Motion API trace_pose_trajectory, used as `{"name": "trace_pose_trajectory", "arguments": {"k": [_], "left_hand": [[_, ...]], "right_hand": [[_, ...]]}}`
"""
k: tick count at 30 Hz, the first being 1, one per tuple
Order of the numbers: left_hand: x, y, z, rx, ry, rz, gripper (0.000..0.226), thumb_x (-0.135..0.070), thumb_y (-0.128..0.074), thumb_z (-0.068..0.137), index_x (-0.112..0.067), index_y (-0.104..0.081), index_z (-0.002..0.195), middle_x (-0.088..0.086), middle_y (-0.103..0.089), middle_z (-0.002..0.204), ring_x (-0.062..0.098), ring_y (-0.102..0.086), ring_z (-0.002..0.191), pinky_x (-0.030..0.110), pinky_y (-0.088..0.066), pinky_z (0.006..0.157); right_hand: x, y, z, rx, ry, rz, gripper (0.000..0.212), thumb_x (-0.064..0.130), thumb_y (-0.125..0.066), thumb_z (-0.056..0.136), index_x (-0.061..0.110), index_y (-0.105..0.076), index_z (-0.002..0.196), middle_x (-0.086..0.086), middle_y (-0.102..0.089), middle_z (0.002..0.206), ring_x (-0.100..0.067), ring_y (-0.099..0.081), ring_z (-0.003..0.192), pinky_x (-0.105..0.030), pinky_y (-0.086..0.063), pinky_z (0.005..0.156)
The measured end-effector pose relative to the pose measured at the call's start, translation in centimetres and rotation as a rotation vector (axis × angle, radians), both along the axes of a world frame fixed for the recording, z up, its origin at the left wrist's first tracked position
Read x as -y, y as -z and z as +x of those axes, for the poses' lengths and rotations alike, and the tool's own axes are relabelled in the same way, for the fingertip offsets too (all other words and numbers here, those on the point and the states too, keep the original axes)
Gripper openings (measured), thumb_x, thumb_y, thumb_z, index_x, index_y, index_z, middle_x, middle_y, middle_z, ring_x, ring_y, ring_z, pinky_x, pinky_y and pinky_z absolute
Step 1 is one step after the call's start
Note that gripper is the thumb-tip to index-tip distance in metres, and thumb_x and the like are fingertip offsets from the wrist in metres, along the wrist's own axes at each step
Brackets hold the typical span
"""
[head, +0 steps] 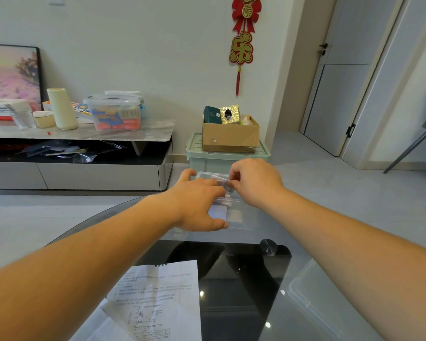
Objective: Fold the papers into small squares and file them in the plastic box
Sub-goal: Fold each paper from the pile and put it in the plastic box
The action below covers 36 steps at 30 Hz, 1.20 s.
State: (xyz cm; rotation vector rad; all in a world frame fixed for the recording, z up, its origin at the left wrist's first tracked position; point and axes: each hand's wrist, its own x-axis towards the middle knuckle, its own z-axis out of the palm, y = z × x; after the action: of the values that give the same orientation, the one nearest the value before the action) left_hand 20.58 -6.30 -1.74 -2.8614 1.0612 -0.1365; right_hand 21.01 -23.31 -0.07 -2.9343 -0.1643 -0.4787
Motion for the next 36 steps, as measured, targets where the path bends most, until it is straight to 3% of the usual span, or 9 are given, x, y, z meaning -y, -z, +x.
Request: {"name": "trace_pose_trajectory", "arguments": {"k": [7,12,16,23,28,32,36], "left_hand": [[-0.3,0.6,0.2,0.084,0.024,-0.013,0.069,-0.075,-0.046,0.087,-0.03,-0.05,0.14,-0.008,-0.048,0.141,0.016,-0.028,0.14,0.047,-0.013,0.119],[-0.3,0.6,0.1,0.037,0.025,-0.059,0.067,-0.071,-0.051,0.088,-0.029,-0.05,0.141,-0.006,-0.04,0.149,0.016,-0.032,0.14,0.046,-0.01,0.122],[-0.4,0.6,0.1,0.044,0.026,-0.045,0.069,-0.071,-0.05,0.089,-0.03,-0.046,0.144,-0.004,-0.027,0.159,0.018,-0.026,0.146,0.046,-0.008,0.123],[-0.3,0.2,-0.2,0.066,0.014,-0.01,0.079,-0.072,-0.048,0.088,-0.027,-0.032,0.151,-0.004,-0.049,0.145,0.018,-0.039,0.137,0.046,-0.012,0.123],[0.1,0.0,-0.1,0.006,-0.025,0.004,0.078,-0.073,-0.052,0.086,-0.027,-0.036,0.147,-0.004,-0.055,0.139,0.02,-0.045,0.132,0.048,-0.009,0.123],[-0.2,0.0,-0.2,0.027,-0.017,-0.012,0.082,-0.073,-0.057,0.083,-0.028,-0.035,0.149,-0.004,-0.047,0.148,0.019,-0.037,0.139,0.047,-0.01,0.122],[-1.0,-1.2,-1.4,0.112,-0.027,-0.071,0.086,-0.074,-0.056,0.084,-0.03,-0.031,0.153,-0.006,-0.037,0.155,0.018,-0.028,0.144,0.045,-0.01,0.122]], "right_hand": [[-0.2,-0.2,0.5,-0.103,-0.03,-0.072,0.021,0.017,-0.064,0.092,0.032,-0.078,0.095,0.004,-0.073,0.096,-0.024,-0.065,0.091,-0.032,-0.053,0.071],[0.3,-0.1,0.6,-0.128,-0.082,-0.011,0.02,0.017,-0.064,0.094,0.028,-0.076,0.106,0.002,-0.074,0.105,-0.022,-0.065,0.095,-0.04,-0.057,0.084],[1.2,-0.2,0.0,-0.119,-0.169,0.206,0.021,0.017,-0.063,0.097,0.018,-0.071,0.116,0.001,-0.071,0.111,-0.01,-0.059,0.091,-0.024,-0.045,0.08],[1.3,0.3,-0.5,-0.193,-0.238,0.177,0.036,0.009,-0.042,0.099,0.018,-0.069,0.122,0.002,-0.069,0.119,-0.015,-0.061,0.108,-0.029,-0.048,0.093],[1.4,0.4,-0.3,-0.265,-0.248,0.161,0.039,0.008,-0.039,0.098,0.02,-0.065,0.124,0.0,-0.066,0.122,-0.018,-0.059,0.112,-0.039,-0.049,0.099],[1.5,0.3,-0.4,-0.253,-0.253,0.14,0.038,0.009,-0.04,0.098,0.019,-0.064,0.125,0.0,-0.066,0.123,-0.017,-0.058,0.11,-0.036,-0.048,0.098],[1.7,-0.6,-2.0,-0.084,-0.227,0.276,0.03,0.013,-0.045,0.1,0.021,-0.066,0.119,0.006,-0.069,0.111,-0.011,-0.061,0.098,-0.028,-0.05,0.086]]}}
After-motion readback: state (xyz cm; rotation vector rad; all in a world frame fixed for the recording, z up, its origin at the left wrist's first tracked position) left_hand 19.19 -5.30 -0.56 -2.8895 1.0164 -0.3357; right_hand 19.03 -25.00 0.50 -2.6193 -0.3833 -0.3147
